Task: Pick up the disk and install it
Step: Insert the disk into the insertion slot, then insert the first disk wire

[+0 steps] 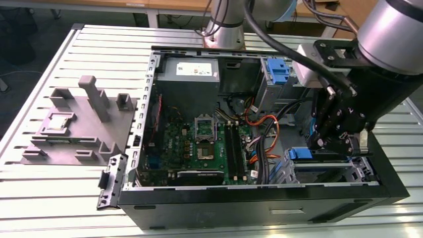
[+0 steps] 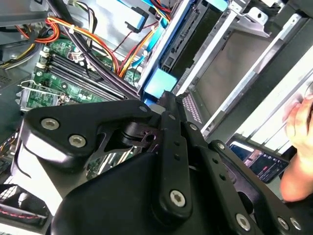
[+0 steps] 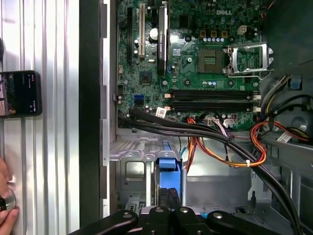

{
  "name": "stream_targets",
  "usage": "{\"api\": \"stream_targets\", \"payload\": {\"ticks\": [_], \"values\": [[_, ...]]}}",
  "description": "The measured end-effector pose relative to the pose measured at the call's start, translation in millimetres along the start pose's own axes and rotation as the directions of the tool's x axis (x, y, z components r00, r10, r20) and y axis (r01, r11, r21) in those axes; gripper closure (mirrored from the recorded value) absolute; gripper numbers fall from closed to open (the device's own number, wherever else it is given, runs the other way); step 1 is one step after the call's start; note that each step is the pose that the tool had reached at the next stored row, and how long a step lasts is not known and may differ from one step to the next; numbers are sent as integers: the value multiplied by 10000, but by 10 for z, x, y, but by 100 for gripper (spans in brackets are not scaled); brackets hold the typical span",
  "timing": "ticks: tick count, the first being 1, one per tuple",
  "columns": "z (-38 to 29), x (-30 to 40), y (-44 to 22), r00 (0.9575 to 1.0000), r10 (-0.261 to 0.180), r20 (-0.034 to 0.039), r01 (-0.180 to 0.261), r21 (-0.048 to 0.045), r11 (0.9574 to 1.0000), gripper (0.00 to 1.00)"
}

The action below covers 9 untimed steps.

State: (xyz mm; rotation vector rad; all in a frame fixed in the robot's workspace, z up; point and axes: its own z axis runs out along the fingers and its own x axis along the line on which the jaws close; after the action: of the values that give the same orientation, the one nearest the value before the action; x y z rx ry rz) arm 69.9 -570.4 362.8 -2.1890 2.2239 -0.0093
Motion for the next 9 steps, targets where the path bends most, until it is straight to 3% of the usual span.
{"api": "stream_targets", "payload": {"ticks": [3,9], "values": [[49,1,1,10000,0,1,0,1,10000,90],[67,1,1,10000,0,0,0,2,10000,90]]}}
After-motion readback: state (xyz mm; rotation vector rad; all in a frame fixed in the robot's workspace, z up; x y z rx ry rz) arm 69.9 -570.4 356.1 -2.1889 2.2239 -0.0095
